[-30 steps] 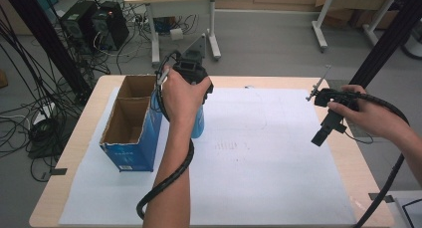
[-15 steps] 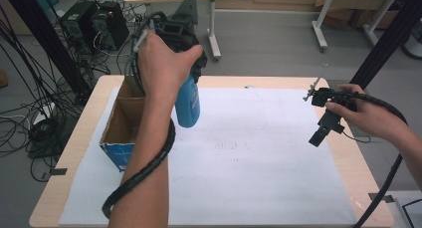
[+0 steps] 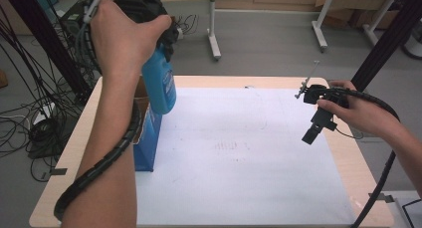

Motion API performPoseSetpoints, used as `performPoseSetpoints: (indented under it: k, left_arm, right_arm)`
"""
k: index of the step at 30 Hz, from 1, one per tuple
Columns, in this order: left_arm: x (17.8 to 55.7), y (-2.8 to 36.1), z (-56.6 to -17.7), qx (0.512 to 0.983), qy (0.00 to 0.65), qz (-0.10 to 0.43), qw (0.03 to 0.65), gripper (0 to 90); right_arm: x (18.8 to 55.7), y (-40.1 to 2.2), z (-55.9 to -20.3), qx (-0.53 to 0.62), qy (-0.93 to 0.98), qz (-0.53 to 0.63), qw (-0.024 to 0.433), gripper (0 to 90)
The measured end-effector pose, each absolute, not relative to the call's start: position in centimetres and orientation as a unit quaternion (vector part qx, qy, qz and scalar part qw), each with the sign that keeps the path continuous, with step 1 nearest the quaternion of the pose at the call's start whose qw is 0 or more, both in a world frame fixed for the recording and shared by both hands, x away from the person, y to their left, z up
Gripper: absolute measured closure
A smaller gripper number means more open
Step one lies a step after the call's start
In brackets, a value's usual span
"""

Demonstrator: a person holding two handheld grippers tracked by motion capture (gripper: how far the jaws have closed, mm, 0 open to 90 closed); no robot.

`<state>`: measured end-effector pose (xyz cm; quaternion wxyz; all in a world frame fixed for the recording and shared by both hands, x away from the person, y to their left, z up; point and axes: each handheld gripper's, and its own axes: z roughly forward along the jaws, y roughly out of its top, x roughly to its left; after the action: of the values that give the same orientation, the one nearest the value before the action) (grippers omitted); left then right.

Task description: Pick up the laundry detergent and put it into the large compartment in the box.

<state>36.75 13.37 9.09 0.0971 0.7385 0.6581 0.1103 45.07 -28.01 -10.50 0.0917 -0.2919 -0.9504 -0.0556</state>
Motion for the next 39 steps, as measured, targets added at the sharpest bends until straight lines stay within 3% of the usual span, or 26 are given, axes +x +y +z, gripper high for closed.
performPoseSetpoints:
  k: [16,39]
  left_arm:
    - [36.2,17.9,8.9,0.707,0.692,0.113,0.094,38.3]
    - [37.7,22.5,2.4,0.678,0.724,0.096,0.077,38.2]
  right_arm:
    - [45.3,-27.0,-10.4,-0.293,-0.951,-0.048,0.091,3.6]
    - [45.1,-26.6,-10.5,-0.295,-0.950,-0.044,0.089,3.6]
